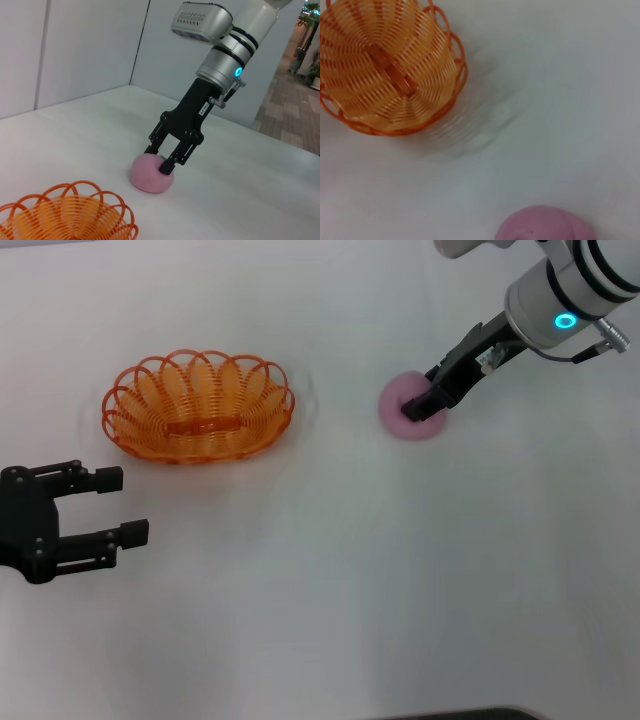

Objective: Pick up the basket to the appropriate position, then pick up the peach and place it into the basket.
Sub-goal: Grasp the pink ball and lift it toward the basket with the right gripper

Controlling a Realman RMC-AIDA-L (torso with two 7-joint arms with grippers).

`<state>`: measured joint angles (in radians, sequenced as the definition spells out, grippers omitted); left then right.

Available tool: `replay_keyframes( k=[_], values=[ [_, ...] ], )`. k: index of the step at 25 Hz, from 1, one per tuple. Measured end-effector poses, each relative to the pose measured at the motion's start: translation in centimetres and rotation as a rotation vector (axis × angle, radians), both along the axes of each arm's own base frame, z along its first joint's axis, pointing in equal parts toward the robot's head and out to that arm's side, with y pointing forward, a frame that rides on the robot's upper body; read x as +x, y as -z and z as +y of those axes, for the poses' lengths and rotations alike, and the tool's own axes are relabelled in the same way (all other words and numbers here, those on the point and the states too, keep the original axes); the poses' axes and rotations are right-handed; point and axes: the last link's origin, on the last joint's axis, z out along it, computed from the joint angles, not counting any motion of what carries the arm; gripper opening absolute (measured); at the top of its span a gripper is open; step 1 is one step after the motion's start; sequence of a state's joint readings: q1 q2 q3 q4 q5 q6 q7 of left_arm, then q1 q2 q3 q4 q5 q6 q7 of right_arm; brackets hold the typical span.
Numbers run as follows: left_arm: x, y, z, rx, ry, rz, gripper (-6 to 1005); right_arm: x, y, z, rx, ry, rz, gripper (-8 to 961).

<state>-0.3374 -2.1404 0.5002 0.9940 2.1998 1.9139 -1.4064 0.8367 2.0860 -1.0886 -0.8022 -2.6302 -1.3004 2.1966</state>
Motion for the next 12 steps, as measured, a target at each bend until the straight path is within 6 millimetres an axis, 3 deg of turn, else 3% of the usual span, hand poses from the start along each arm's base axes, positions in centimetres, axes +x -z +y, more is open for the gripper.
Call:
replay_keyframes(
  k=[3, 12],
  values=[
    [0.01, 0.06, 0.02, 0.001, -0.001, 0.0, 734, 0.1, 0.18, -0.08, -0.008, -0.006, -0.006, 674],
    [0.06, 0.11, 0.08, 0.001, -0.001, 0.0, 733, 0.0, 0.22, -0.1, -0.013, -0.008, -0.007, 317]
  ],
)
